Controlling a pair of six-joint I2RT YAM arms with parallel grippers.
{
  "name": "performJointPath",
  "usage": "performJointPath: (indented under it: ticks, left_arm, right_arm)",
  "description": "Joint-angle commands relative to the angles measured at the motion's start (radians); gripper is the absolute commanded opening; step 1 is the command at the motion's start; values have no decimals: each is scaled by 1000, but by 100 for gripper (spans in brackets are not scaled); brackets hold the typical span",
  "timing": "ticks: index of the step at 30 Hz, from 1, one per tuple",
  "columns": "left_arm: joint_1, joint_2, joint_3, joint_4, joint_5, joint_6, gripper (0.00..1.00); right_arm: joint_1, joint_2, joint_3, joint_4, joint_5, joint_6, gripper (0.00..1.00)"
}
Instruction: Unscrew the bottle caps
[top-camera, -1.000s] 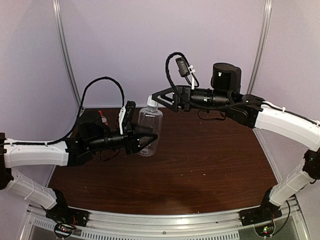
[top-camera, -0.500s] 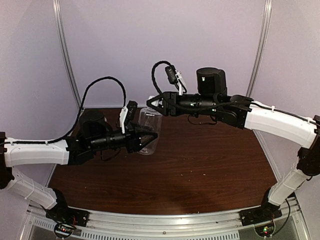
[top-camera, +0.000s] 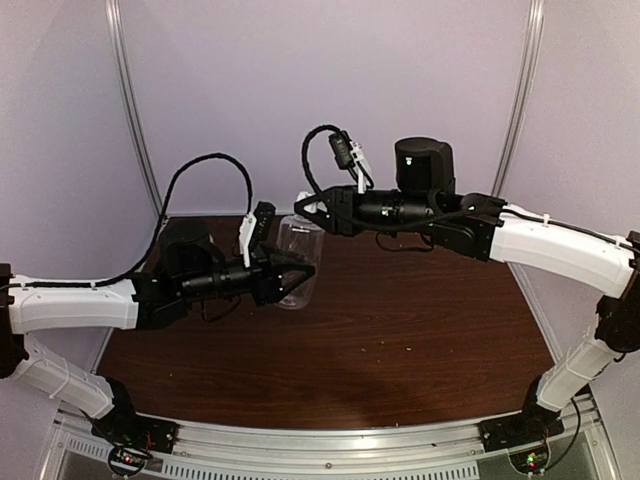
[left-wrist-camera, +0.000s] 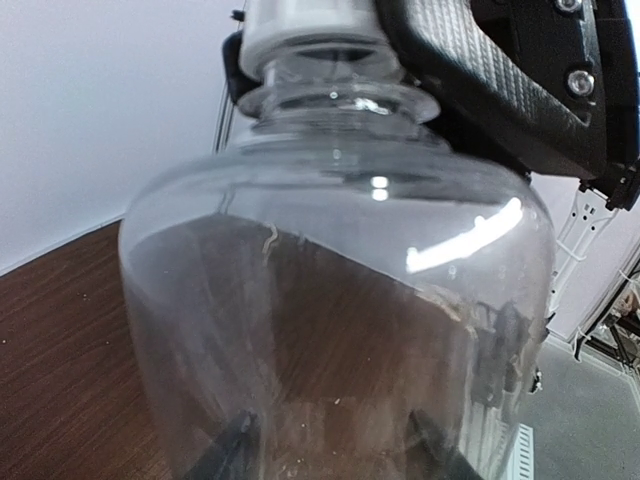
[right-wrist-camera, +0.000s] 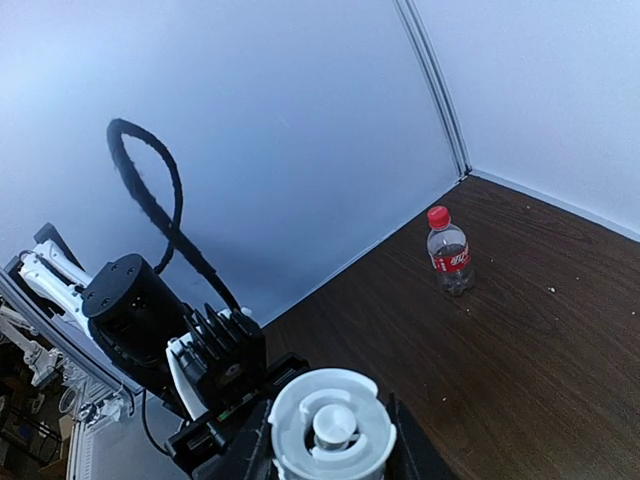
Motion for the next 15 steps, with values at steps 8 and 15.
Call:
performJointPath:
  ticks: [8,15]
  left_arm:
    - [-5,-57,-37,165,310,64,31]
    - [-5,-58,-44,216,455,36,31]
  right_arm:
    - [-65,-49,-43,131,-523,-226,0]
    - [-98,-10,-17,167,-809,-258,10]
